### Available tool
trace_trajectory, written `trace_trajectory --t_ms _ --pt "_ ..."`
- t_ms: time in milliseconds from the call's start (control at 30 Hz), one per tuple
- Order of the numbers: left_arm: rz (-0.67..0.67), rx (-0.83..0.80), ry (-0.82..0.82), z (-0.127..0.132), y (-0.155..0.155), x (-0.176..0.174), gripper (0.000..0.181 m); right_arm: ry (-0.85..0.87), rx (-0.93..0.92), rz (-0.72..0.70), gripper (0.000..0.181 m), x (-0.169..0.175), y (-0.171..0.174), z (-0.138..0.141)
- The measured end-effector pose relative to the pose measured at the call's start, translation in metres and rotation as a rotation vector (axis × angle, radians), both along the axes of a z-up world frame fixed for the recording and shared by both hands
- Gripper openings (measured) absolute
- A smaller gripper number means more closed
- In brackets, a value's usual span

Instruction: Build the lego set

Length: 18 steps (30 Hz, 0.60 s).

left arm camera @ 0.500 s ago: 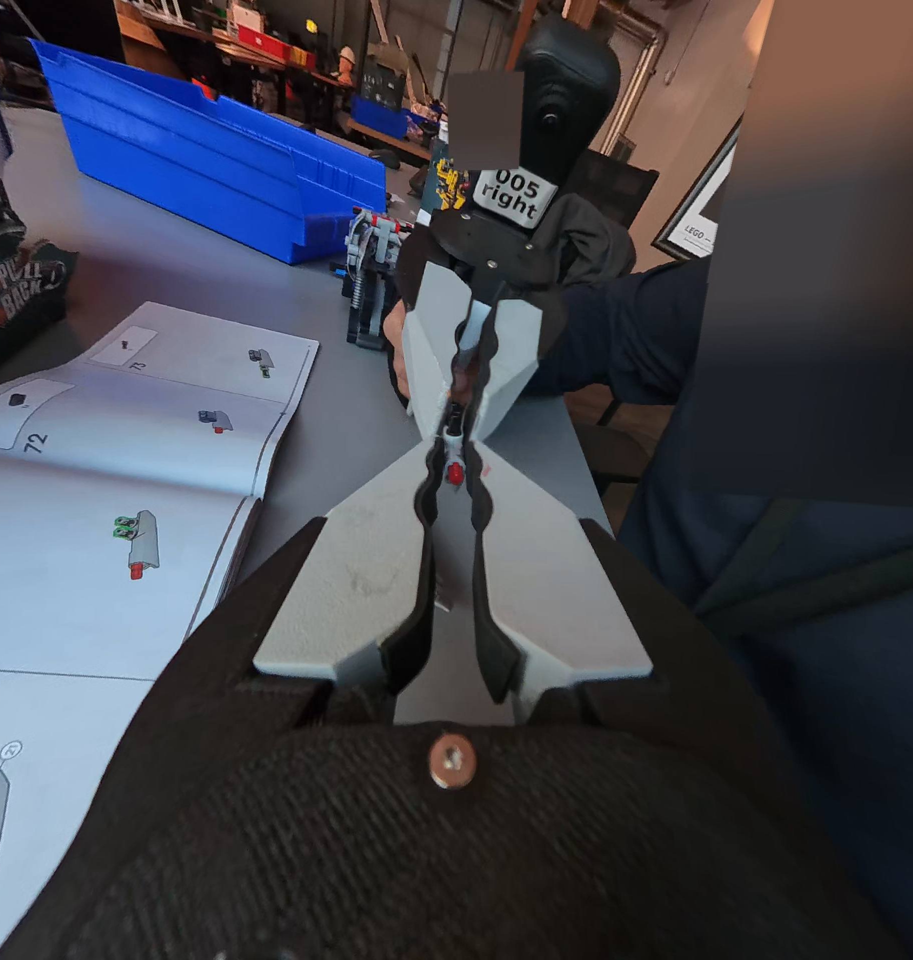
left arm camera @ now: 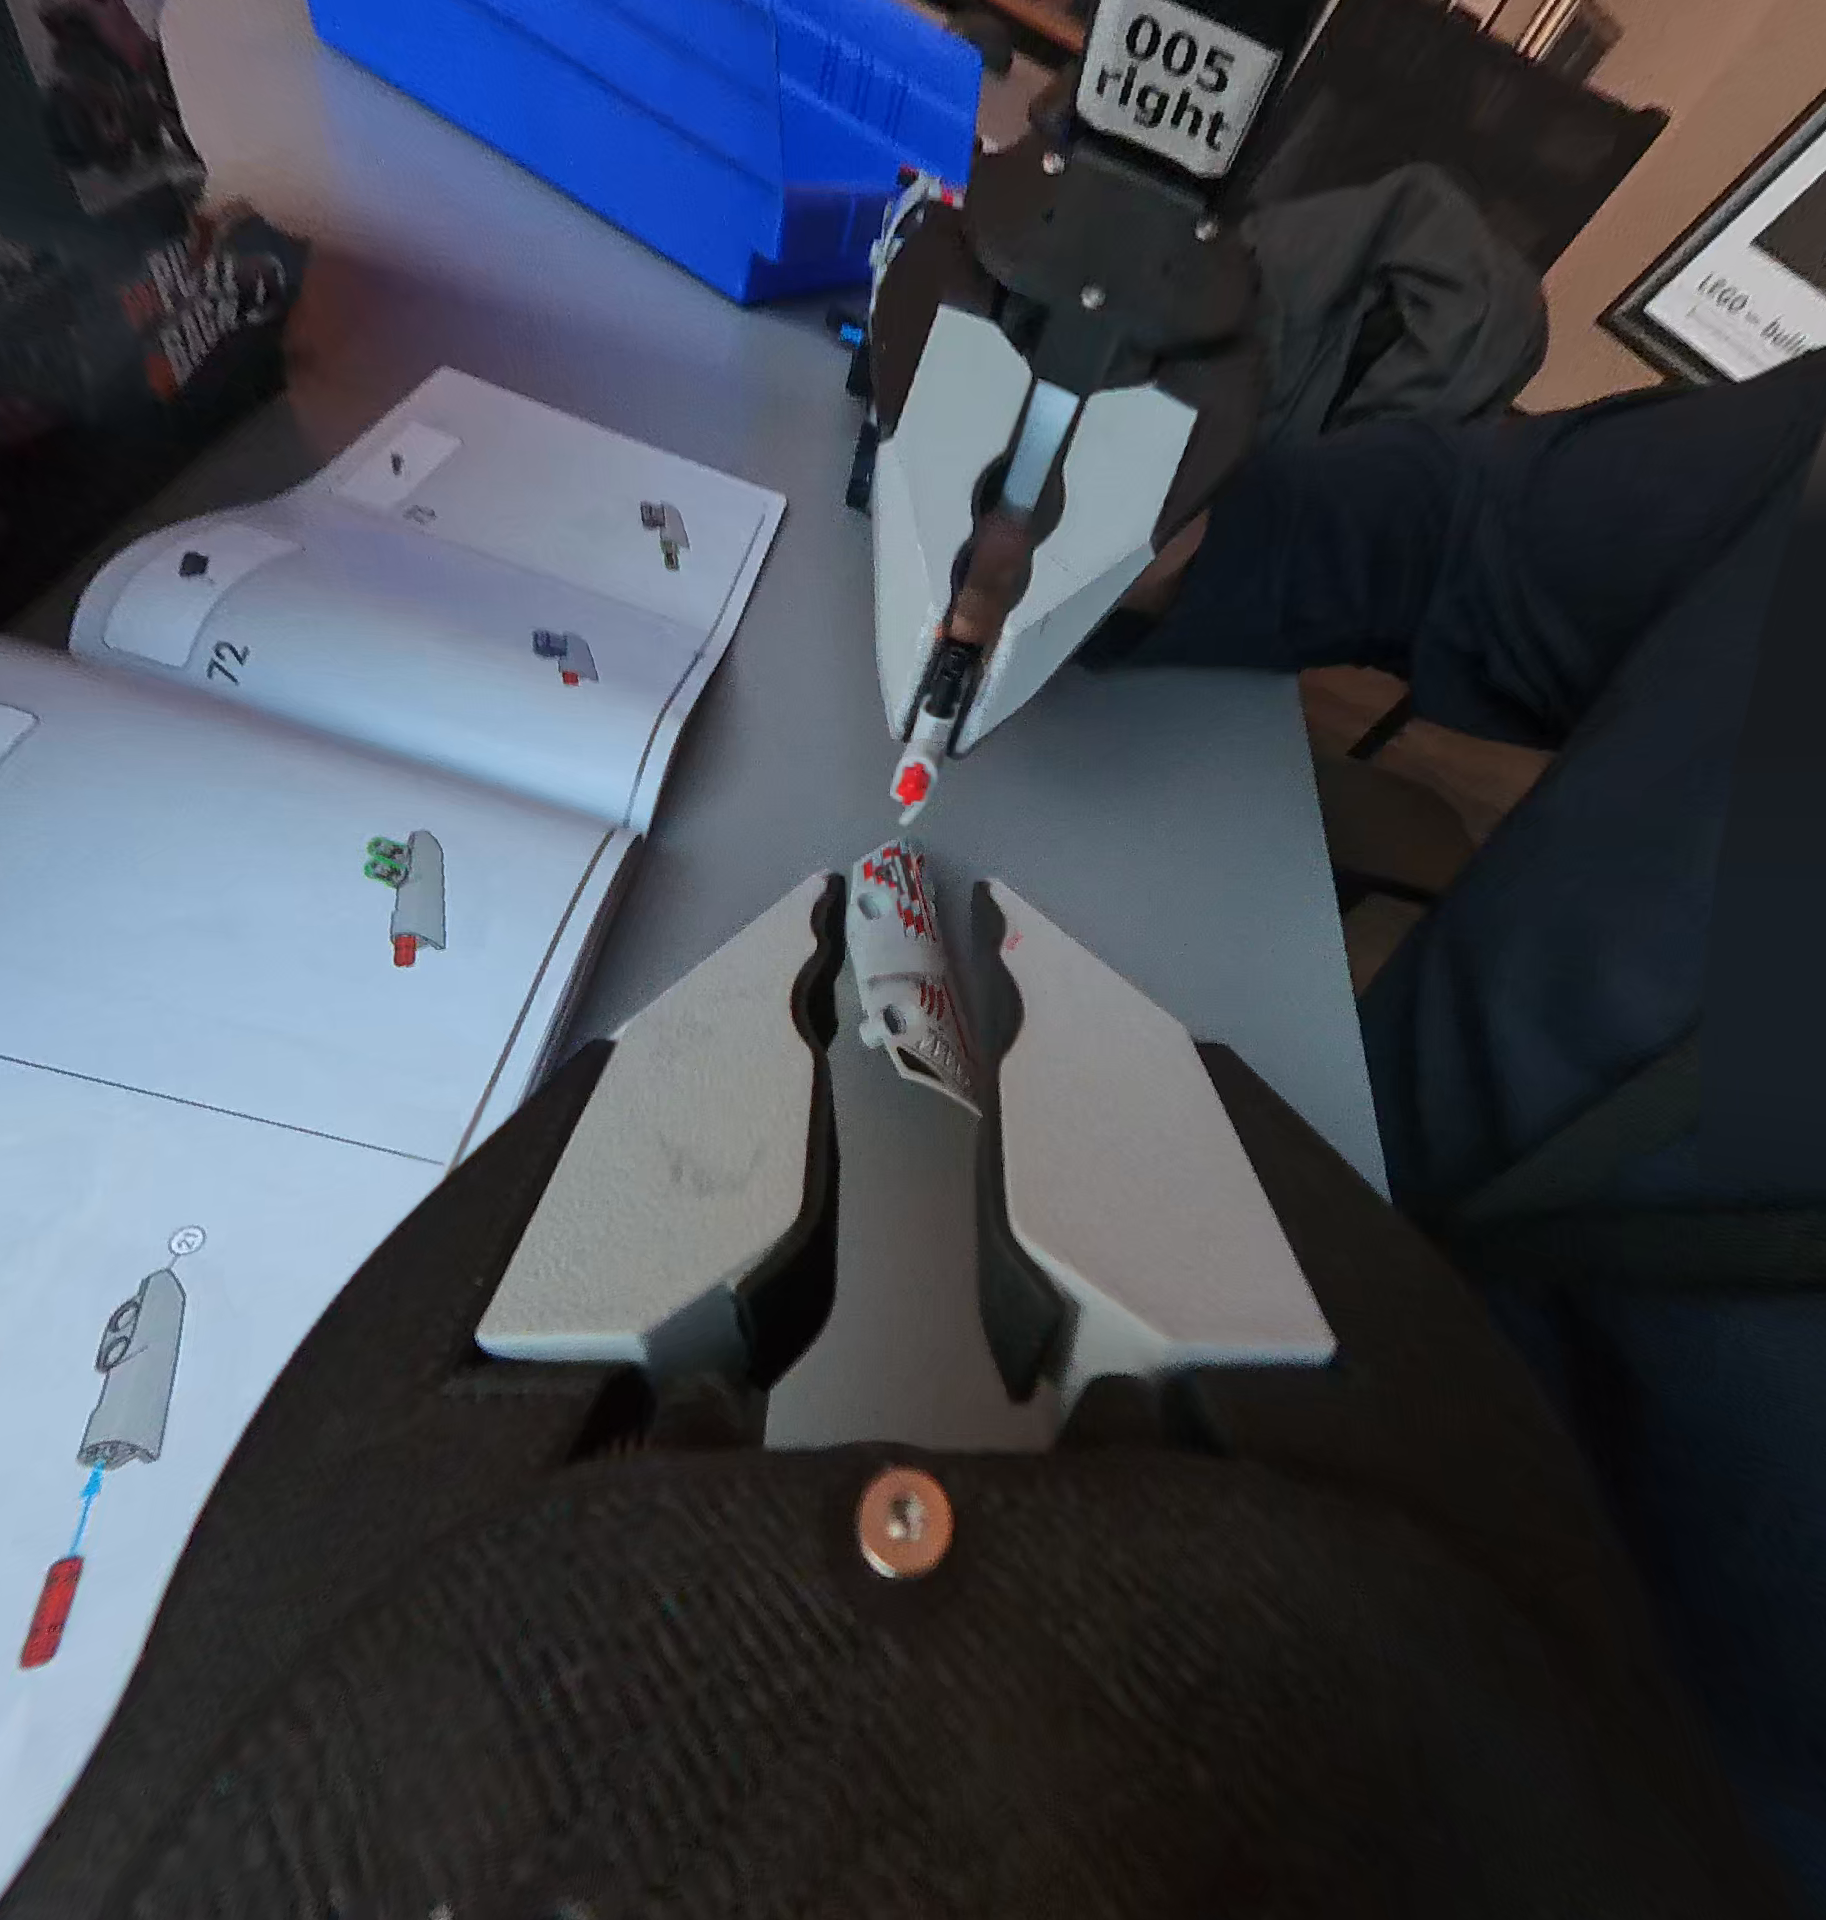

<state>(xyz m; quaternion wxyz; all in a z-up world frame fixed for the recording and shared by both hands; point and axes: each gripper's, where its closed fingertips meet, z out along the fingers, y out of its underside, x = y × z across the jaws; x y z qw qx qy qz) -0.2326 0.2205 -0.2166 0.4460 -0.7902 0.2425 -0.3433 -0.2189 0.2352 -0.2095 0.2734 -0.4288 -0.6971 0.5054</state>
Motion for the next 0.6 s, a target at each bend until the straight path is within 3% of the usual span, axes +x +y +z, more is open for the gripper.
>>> trace_trajectory --t_ms 33,167,333,600 --pt "-0.007 -0.014 0.018 -0.004 -0.001 0.002 0.021 -0.016 0.013 0.002 0.004 0.000 0.000 -0.004" --pt "-0.039 -0.022 0.086 -0.013 -0.005 0.008 0.023 -0.076 0.052 0.002 0.004 0.001 -0.002 -0.017" --pt "-0.031 -0.033 0.103 -0.016 -0.005 0.006 0.022 -0.054 0.034 -0.050 0.004 0.001 0.008 -0.012" --pt "-0.161 -0.127 0.184 -0.035 -0.026 0.021 0.020 -0.053 -0.208 -0.111 0.004 0.001 0.026 0.001"
